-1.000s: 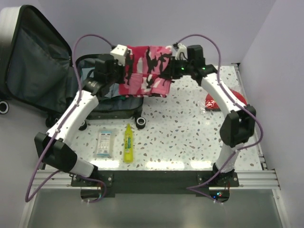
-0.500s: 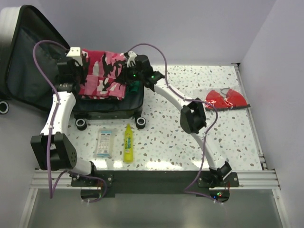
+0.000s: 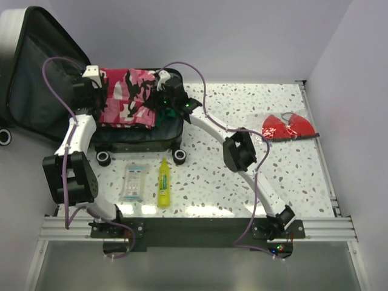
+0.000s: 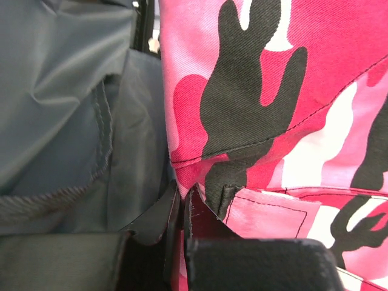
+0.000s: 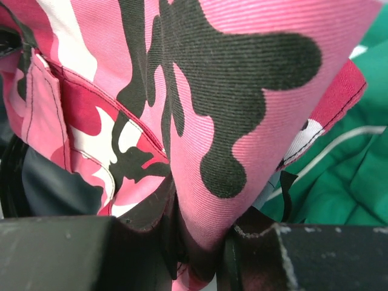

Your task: Pack the luggage

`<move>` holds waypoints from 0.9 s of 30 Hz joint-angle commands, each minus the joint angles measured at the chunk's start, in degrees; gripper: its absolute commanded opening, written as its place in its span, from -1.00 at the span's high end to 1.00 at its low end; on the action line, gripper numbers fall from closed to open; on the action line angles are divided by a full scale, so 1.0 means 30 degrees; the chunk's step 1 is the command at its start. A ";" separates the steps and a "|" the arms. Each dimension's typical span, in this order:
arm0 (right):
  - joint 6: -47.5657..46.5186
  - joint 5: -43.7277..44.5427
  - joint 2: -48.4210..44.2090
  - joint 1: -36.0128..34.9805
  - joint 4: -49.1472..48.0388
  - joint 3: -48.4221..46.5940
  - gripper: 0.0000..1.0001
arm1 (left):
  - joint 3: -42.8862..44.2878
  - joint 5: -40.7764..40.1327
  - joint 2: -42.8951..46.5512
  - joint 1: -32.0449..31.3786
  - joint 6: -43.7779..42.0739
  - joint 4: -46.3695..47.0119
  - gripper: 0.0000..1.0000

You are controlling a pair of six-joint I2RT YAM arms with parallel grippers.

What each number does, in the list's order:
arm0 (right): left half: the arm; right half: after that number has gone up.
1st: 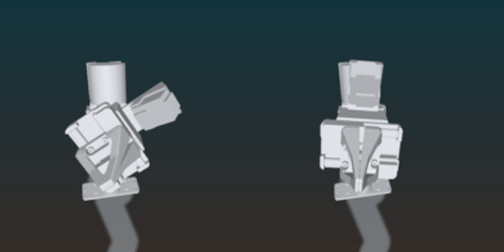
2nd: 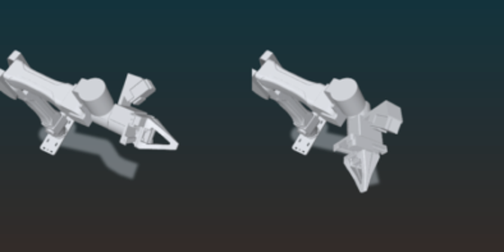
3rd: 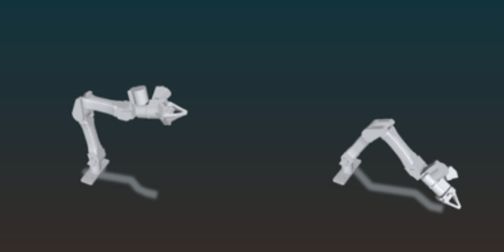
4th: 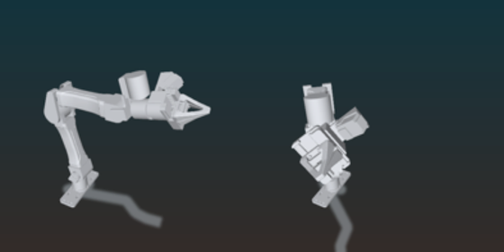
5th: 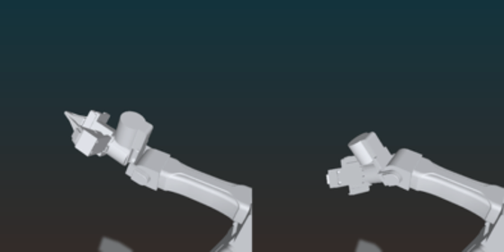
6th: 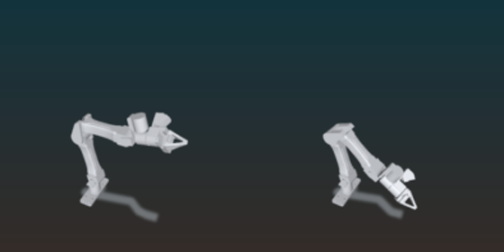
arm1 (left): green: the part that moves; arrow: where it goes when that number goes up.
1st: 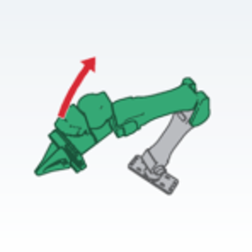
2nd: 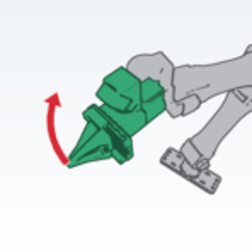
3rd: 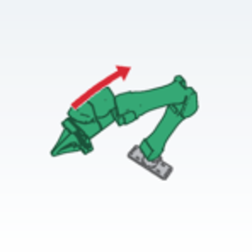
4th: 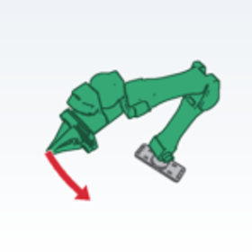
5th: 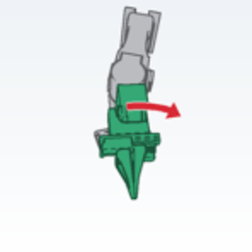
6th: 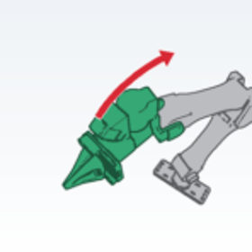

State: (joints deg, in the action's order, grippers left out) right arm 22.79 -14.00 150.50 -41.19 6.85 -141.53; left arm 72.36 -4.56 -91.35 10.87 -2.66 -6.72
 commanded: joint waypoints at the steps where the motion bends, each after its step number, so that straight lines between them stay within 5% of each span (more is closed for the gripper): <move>1: -0.0563 0.1942 -0.0508 0.0254 -0.3190 -0.1338 1.00 | 0.0695 -0.1116 -0.0104 0.0536 -0.0521 0.3236 1.00; 13: -0.1443 0.3582 0.1074 0.0107 -0.4685 -0.1250 0.96 | 0.0257 -0.2640 -0.2185 0.0741 -0.0140 0.3616 1.00; 16: -0.1472 0.3963 0.1017 0.0078 -0.4949 -0.0725 0.68 | 0.0226 -0.2643 -0.2683 0.0829 -0.0344 0.4260 0.75; 17: -0.1472 0.3963 0.0987 0.0077 -0.4950 -0.0606 0.48 | 0.0459 -0.2554 -0.2858 0.0800 -0.0374 0.4378 0.53; 18: -0.1501 0.4108 0.0958 0.0077 -0.4950 -0.0547 0.12 | 0.0606 -0.2408 -0.3121 0.0799 -0.0404 0.4495 0.46; 20: -0.1793 0.4459 0.0870 0.0048 -0.4979 -0.0400 -0.17 | 0.1335 -0.2436 -0.3415 0.0800 -0.0172 0.4090 0.40; 21: -0.2056 0.4780 0.0754 0.0106 -0.4979 -0.0429 -0.48 | 0.1572 -0.2581 -0.3591 0.0857 -0.0053 0.3825 0.38; 27: -0.2645 0.4814 -0.0387 0.0399 -0.5389 0.0330 -0.66 | 0.2014 -0.2439 -0.2863 0.0887 0.0036 0.3030 -0.38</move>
State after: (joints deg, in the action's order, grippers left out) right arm 16.56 -1.78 154.74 -40.69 -5.30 -141.95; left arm 75.79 -11.33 -102.41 13.13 -2.61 1.02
